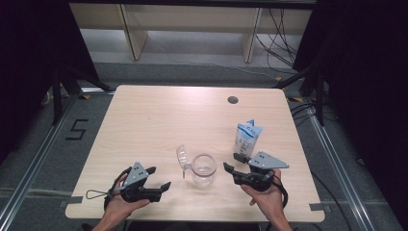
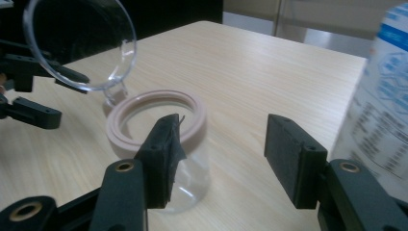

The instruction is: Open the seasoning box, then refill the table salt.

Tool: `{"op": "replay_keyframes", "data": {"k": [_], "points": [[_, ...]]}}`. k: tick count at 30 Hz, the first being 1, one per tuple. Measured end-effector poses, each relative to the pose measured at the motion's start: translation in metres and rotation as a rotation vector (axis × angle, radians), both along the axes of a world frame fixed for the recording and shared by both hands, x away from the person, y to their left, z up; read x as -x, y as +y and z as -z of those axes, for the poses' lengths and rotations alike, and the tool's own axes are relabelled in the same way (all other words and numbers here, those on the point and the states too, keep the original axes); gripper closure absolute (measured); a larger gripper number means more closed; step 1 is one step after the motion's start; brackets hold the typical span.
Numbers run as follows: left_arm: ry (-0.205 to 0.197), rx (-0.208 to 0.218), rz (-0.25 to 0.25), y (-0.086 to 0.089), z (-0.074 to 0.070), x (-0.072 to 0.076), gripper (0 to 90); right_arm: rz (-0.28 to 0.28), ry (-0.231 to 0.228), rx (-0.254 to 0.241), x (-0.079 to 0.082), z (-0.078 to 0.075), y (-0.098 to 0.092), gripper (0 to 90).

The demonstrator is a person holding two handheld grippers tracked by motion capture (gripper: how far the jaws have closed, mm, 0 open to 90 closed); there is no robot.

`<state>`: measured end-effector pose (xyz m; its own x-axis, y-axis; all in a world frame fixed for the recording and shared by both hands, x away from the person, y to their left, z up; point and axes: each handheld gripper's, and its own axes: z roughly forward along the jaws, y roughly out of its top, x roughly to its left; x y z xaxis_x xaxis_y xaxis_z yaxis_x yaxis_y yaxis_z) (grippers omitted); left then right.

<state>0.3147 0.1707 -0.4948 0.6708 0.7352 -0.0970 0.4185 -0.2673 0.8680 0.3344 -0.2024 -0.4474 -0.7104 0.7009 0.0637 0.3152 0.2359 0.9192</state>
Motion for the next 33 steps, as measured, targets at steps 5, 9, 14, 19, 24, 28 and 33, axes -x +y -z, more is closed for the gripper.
{"op": "replay_keyframes", "data": {"k": [5, 9, 14, 19, 24, 28, 33], "points": [[-0.003, 0.004, 0.0, 0.001, 0.001, 0.0, 21.4, 0.047, -0.012, -0.014, 0.004, 0.003, -0.012, 45.2], [-0.004, 0.002, -0.006, 0.003, 0.0, 0.001, 21.3, 0.088, -0.006, -0.022, 0.003, 0.009, -0.027, 41.4], [-0.004, 0.004, -0.013, 0.003, 0.0, 0.0, 21.4, 0.14, -0.015, -0.009, -0.002, 0.013, -0.04, 37.7], [-0.008, -0.007, 0.001, 0.001, 0.0, -0.001, 21.4, 0.184, 0.025, -0.011, -0.007, 0.019, -0.049, 33.0], [-0.009, -0.005, -0.004, 0.001, 0.0, -0.001, 21.4, 0.221, 0.077, -0.019, -0.011, 0.024, -0.053, 28.6], [-0.018, -0.014, 0.009, 0.001, -0.001, 0.001, 21.5, 0.216, 0.053, 0.025, -0.02, 0.028, -0.056, 23.7], [-0.02, -0.017, 0.001, 0.0, 0.0, 0.002, 21.8, 0.244, 0.103, -0.015, -0.03, 0.031, -0.053, 19.9]]}}
